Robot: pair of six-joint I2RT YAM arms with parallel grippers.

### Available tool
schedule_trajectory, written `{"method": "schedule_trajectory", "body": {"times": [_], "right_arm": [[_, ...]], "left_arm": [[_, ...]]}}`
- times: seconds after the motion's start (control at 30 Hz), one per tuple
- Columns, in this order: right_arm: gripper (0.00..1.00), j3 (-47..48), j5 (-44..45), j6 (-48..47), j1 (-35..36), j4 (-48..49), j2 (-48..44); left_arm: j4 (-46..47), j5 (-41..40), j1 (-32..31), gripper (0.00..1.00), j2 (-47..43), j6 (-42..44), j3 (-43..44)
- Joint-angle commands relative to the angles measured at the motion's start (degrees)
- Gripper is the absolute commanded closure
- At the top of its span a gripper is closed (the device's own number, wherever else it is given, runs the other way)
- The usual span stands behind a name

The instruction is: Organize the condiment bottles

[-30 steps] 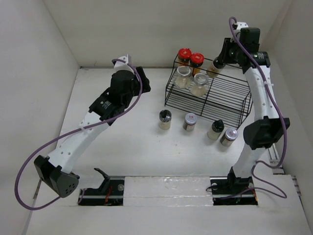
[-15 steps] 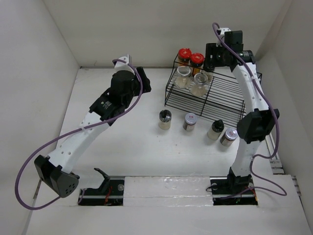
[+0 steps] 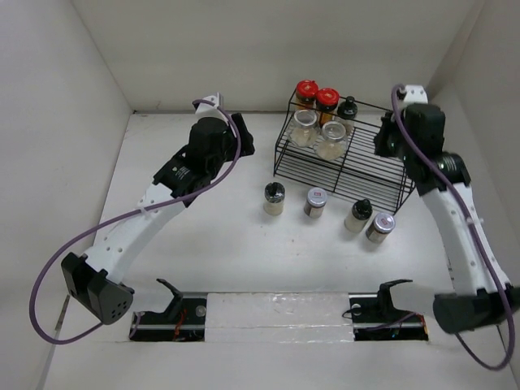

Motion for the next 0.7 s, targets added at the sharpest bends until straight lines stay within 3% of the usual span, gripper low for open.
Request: {"method": "schedule_trajectory", "body": {"times": [0.0, 0.03, 0.07, 0.17, 0.33, 0.5, 0.67], "right_arm": [[0.91, -12.2, 5.2, 3.3, 4.8, -5.5, -5.7], [0.83, -14.6, 5.2, 3.3, 6.0, -7.5, -7.2], [0.57, -18.7, 6.1, 4.6, 7.0, -9.4, -9.9], [0.25, -24.2, 4.2, 7.0, 8.3, -12.5, -13.9], [0.25, -27.5, 3.5, 7.5, 6.9, -11.2, -10.5], [0.36, -27.0, 4.8, 5.2, 5.8, -6.7, -7.1], [0.40, -26.4, 5.4, 4.0, 4.7, -4.7, -4.0]], "left_arm": [[1.3, 1.1, -0.1, 0.33, 0.1, -0.7, -0.3], [1.3, 1.1, -0.1, 0.33, 0.1, -0.7, -0.3], [1.3, 1.1, -0.1, 0.33, 0.6, -0.7, -0.3], [0.8, 1.1, -0.1, 0.33, 1.1, -0.7, -0.3], [0.8, 3.9, -0.1, 0.33, 2.3, -0.7, 0.2], [0.8, 3.9, -0.1, 0.33, 2.3, -0.7, -0.3], [1.3, 4.4, -0.1, 0.33, 2.3, -1.3, -0.8]]}}
